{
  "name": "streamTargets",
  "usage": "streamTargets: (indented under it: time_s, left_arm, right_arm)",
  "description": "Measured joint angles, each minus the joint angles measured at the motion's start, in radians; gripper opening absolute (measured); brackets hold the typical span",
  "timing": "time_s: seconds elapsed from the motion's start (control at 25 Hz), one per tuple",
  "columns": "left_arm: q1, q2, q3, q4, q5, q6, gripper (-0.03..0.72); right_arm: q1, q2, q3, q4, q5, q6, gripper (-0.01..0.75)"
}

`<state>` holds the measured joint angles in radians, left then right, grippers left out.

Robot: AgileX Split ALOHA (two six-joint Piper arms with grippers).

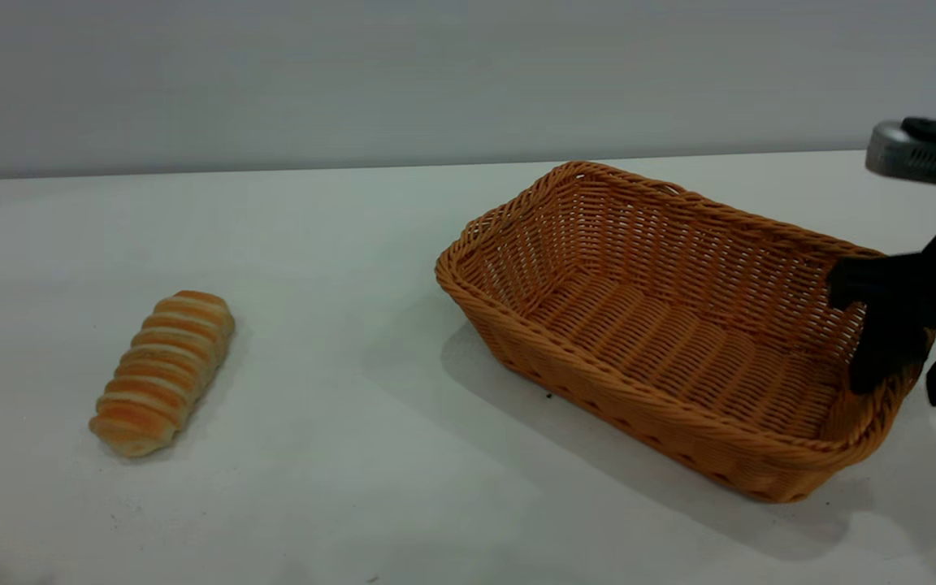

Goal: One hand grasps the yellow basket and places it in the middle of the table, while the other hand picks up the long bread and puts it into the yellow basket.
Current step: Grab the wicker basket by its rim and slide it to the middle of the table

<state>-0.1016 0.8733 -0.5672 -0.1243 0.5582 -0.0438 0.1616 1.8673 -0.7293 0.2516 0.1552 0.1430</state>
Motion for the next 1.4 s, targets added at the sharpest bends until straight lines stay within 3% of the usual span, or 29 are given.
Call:
streamTargets:
  time_s: [0.16,0.4,0.64,0.8,1.04,1.28,1.4]
  left_arm:
    - [0.0,0.0,0.0,0.0,0.0,0.0,0.54]
    - [0.0,0.0,0.0,0.0,0.0,0.003,0.54]
    - [0.0,0.0,0.0,0.0,0.0,0.003,0.54]
    - [0.0,0.0,0.0,0.0,0.0,0.003,0.54]
    - [0.0,0.0,0.0,-0.001,0.0,0.003,0.54]
    - [0.0,0.0,0.0,-0.01,0.0,0.002,0.54]
    - [0.0,0.001,0.0,-0.039,0.0,0.002,0.54]
  right_arm:
    - [0.0,0.044,-0.005,0.012,-0.03,0.002,0.227]
    - [-0.001,0.068,-0.041,0.025,-0.041,-0.056,0.063]
    - [0.014,0.084,-0.172,0.031,0.145,-0.128,0.053]
    - [0.079,0.086,-0.266,0.114,0.217,-0.218,0.05]
    - [0.152,0.139,-0.36,0.249,0.221,-0.31,0.05]
    - [0.163,0.221,-0.39,0.299,0.165,-0.323,0.053]
    - [0.168,0.231,-0.39,0.335,0.122,-0.324,0.091]
